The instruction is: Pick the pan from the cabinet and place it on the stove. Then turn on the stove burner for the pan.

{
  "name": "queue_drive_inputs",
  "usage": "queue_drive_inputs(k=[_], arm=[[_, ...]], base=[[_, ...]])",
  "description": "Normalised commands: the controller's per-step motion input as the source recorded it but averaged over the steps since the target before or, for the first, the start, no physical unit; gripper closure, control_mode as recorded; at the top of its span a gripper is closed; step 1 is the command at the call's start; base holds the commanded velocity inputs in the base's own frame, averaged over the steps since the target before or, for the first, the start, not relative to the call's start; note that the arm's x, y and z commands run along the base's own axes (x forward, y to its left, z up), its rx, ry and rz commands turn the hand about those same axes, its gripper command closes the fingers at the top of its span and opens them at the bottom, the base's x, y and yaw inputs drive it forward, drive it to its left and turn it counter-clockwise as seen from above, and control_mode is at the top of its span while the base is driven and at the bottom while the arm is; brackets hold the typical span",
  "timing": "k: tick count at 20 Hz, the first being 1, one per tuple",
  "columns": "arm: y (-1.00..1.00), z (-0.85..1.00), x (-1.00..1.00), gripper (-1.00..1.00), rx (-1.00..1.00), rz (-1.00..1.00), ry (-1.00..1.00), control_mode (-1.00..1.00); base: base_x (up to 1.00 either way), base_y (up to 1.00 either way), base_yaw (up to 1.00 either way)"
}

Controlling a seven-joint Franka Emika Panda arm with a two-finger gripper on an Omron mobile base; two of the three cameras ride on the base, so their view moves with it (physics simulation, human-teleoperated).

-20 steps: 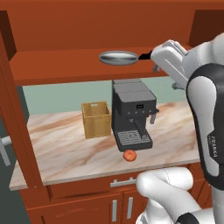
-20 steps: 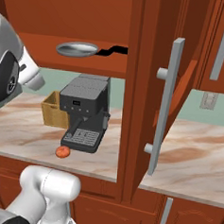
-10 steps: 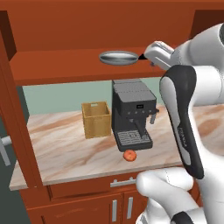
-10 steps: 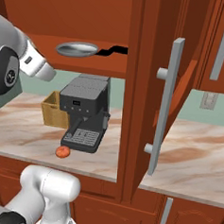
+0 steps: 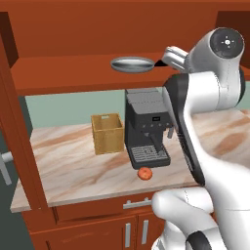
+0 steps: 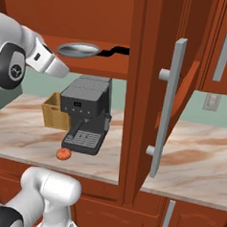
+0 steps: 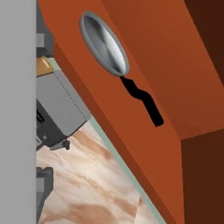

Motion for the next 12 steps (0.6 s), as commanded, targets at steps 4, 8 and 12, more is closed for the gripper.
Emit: queue_drive_inputs(k=[4,8,12], arm=[[-0.27,-0.05,0.2,-1.0,-0.05,-0.24,0.0,-1.0],[-0.31,-0.15,0.19,-1.0,-0.01,-0.19,0.0,-1.0],[-0.16,-0.14,0.33,-1.0,-0.03,-0.15,-0.02,-1.0]], base=[[0.0,0.0,0.0],[0.0,0.0,0.0],[0.0,0.0,0.0]])
